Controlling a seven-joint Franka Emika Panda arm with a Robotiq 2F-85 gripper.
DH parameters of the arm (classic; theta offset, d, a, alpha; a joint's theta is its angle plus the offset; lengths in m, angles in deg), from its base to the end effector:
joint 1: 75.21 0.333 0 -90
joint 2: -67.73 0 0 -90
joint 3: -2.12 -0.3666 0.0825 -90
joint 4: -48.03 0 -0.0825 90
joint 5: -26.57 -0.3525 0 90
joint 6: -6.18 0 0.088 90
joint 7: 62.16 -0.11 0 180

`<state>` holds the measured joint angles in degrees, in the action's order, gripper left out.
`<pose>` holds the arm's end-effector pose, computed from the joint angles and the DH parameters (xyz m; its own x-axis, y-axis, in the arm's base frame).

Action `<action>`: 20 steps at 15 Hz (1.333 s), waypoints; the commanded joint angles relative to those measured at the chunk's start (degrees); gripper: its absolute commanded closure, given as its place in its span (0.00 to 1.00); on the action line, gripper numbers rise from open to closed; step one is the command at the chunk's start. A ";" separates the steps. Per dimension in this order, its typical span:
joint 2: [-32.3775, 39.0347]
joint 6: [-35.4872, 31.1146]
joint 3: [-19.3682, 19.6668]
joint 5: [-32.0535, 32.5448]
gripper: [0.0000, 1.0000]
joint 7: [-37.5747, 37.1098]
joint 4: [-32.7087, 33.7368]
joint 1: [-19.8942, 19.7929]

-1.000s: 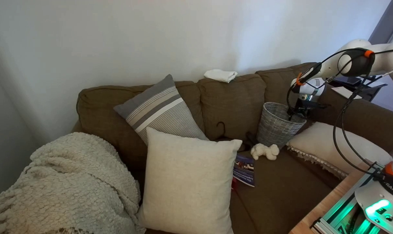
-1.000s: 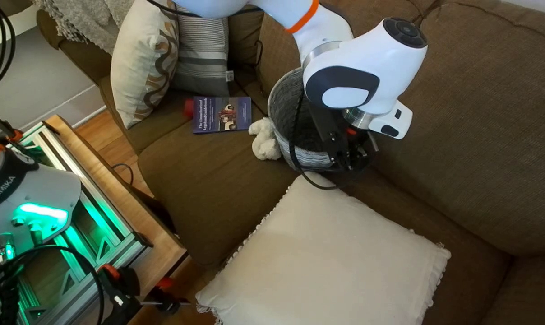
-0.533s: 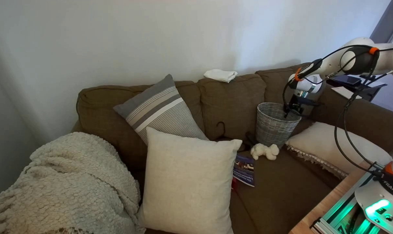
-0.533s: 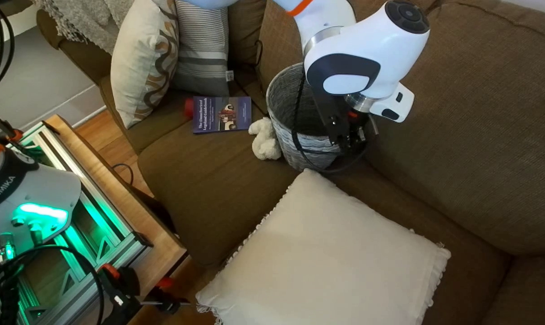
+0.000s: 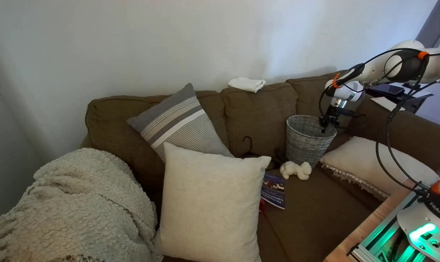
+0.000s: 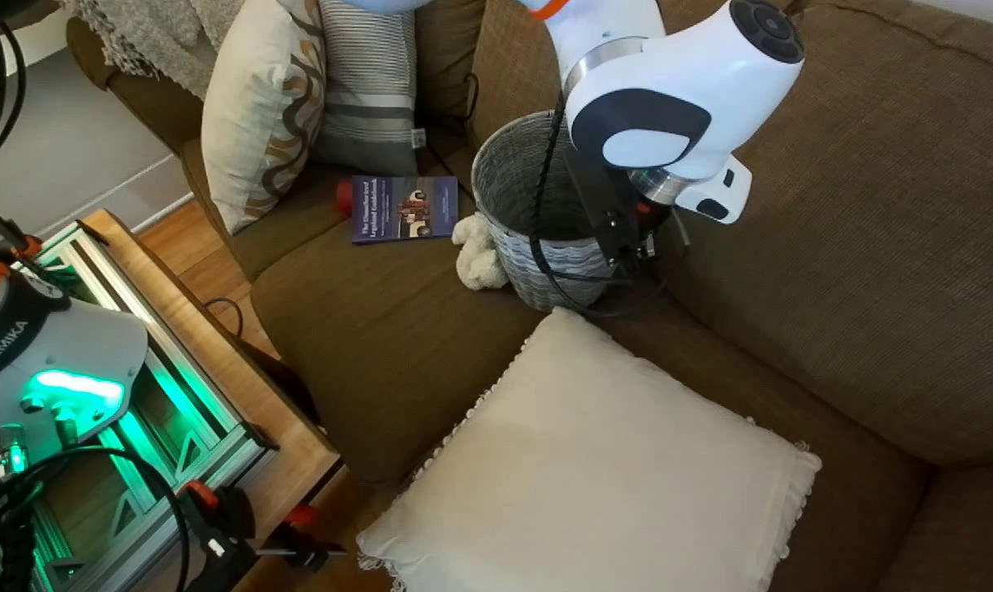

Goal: Move the basket forward

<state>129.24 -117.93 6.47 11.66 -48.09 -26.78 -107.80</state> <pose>0.5971 -0.4177 0.1129 0.8535 -0.4892 -0.1794 -0.5160 -0.8412 -0.1616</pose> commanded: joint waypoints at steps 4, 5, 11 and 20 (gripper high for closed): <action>-0.62 5.32 5.55 6.81 0.49 -9.67 0.14 7.06; -1.64 4.08 6.80 7.49 0.42 -11.98 -1.67 8.73; -4.90 -2.28 11.99 9.46 0.00 -20.40 -9.61 15.86; -12.01 -35.92 9.01 9.44 0.67 -14.11 -30.05 11.12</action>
<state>122.64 -142.75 18.54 22.35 -66.27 -47.30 -93.07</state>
